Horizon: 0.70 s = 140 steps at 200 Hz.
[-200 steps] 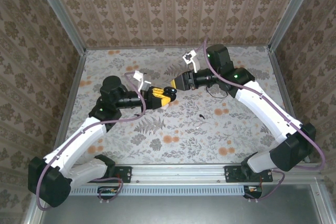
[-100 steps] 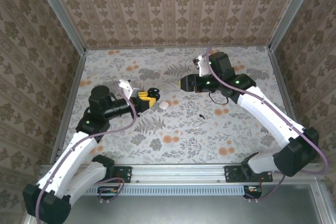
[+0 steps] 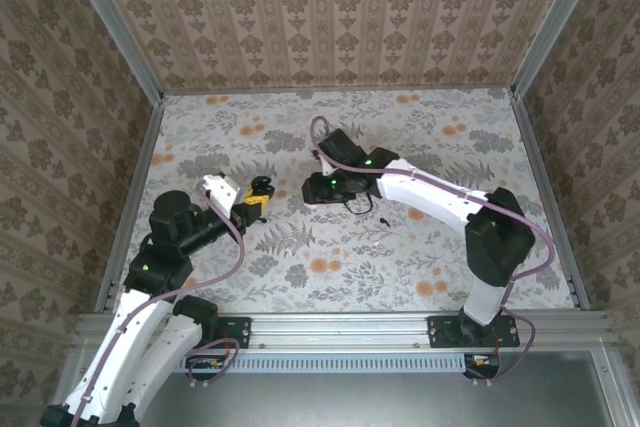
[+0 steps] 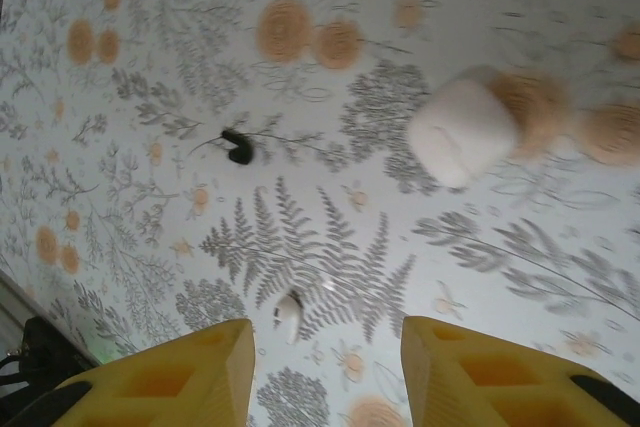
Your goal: Insert wireless bluetooth earbuds into charging case
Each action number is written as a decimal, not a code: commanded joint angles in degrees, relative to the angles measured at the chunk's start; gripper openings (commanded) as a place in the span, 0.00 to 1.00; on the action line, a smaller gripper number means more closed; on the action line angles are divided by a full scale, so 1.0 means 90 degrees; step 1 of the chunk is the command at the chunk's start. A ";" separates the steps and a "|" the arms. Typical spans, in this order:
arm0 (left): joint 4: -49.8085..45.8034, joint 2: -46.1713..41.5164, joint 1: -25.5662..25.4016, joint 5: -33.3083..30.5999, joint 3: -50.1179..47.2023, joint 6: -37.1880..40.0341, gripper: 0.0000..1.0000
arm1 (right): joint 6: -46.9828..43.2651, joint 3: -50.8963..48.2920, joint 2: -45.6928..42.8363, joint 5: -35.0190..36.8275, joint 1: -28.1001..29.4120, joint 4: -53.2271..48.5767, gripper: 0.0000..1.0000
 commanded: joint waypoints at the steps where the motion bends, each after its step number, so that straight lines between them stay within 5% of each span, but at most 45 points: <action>1: -0.0386 -0.0141 0.0047 -0.0309 0.0038 0.0242 0.00 | 0.0030 0.0290 0.0305 0.0374 0.0193 -0.0266 0.41; 79: -0.0961 -0.0747 0.0054 -0.1229 0.0176 0.0162 0.00 | -0.0237 0.1932 0.2114 0.0614 0.0962 -0.0227 0.29; 140: -0.1364 -0.1255 0.0047 -0.1494 0.0225 0.0200 0.00 | -0.0531 0.3036 0.3157 0.1139 0.1290 -0.0449 0.45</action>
